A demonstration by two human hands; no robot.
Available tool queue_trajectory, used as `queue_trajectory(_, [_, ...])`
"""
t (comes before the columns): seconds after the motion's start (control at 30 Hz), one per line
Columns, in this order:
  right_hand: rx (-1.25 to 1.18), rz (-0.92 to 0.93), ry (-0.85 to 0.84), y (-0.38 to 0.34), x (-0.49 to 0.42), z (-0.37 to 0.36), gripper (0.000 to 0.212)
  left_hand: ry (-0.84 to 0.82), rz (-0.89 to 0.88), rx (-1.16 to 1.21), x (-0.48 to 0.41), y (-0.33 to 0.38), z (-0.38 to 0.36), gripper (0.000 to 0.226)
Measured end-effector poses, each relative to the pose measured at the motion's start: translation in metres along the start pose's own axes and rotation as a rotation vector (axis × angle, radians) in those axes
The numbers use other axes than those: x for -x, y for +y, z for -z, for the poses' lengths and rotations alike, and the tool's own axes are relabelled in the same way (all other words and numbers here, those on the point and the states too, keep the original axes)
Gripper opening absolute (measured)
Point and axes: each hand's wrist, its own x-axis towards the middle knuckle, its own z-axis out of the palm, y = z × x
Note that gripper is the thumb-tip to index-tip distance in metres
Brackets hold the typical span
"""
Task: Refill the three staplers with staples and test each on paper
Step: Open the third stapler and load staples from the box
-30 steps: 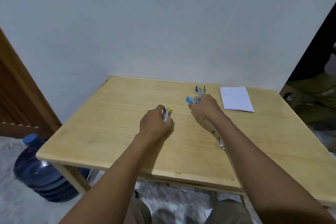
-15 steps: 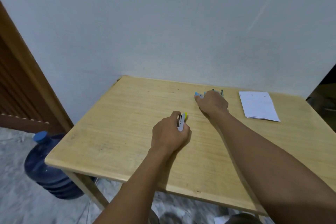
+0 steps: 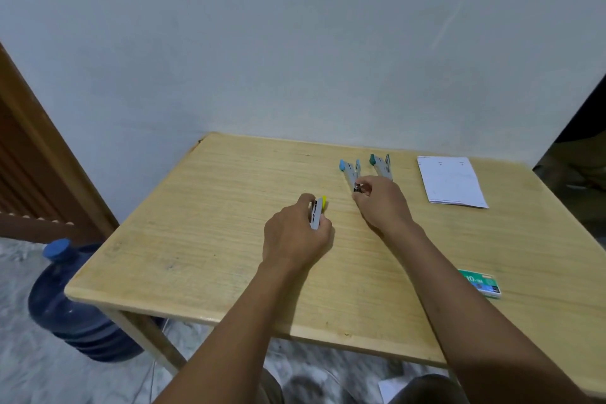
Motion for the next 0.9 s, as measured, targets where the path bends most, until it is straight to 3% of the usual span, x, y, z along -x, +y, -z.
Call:
queue_trajectory(0.3, [0.073, -0.059, -0.003, -0.010, -0.016, -0.006, 0.030, 0.021, -0.011, 0.004, 0.001, 0.000, 0.001, 0.030])
queue_trajectory(0.47, [-0.166, -0.110, 0.017, -0.022, 0.004, 0.003, 0.045, 0.023, -0.008, 0.016, 0.001, -0.001, 0.003, 0.038])
queue_trajectory(0.63, [-0.534, -0.256, -0.312, -0.039, 0.026, -0.005, 0.050, -0.013, -0.031, 0.034, 0.002, -0.001, 0.003, 0.050])
queue_trajectory(0.73, [-0.596, -0.257, -0.355, -0.052, 0.033, -0.002, 0.040, 0.004, -0.059, 0.069, 0.005, 0.000, 0.005, 0.054])
queue_trajectory(0.9, [-0.679, -0.166, -0.242, -0.053, 0.042, 0.010, 0.023, 0.070, -0.115, 0.138, 0.013, 0.005, 0.011, 0.067])
